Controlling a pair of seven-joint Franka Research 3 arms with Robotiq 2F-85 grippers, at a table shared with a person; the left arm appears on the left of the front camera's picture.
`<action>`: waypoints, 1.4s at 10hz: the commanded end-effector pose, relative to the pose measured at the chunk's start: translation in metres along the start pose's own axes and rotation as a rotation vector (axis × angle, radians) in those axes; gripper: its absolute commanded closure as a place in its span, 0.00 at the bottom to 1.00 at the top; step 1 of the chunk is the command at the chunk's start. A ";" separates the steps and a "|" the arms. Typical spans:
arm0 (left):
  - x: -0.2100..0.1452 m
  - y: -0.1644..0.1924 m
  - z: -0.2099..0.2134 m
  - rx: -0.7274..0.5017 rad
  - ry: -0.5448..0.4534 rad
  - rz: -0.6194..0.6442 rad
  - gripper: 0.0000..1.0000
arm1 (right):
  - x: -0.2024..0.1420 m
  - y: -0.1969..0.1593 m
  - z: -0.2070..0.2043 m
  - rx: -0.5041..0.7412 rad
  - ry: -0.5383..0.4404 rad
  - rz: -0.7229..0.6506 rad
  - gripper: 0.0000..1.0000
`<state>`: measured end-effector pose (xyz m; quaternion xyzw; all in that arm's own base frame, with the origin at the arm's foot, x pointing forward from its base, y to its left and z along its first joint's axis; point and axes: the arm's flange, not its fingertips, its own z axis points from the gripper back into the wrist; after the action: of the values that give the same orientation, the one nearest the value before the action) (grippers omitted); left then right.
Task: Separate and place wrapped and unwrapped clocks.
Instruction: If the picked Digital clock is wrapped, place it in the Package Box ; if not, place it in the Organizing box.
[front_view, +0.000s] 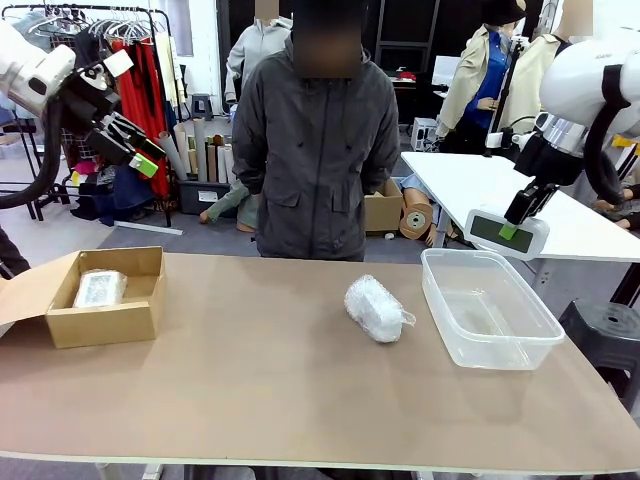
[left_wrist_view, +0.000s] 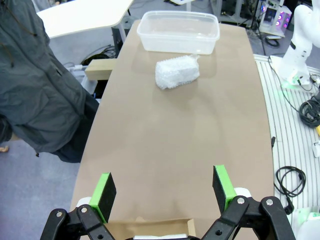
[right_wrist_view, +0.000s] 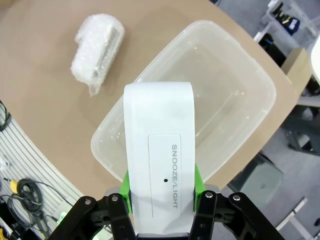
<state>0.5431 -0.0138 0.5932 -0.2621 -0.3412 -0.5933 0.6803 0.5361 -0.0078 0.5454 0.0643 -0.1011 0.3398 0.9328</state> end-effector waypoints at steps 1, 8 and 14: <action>0.000 -0.002 0.000 -0.004 -0.002 -0.011 0.00 | 0.004 -0.002 0.007 -0.004 0.005 0.005 1.00; 0.000 -0.002 0.000 -0.004 -0.002 -0.011 0.00 | 0.002 0.017 -0.035 -0.097 0.027 -0.280 1.00; 0.000 -0.002 0.000 -0.004 -0.002 -0.011 0.00 | 0.002 0.029 -0.081 -0.307 -0.033 -0.522 1.00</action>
<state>0.5431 -0.0139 0.5932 -0.2622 -0.3411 -0.5934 0.6803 0.5366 0.0250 0.4746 -0.0095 -0.1289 0.1039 0.9862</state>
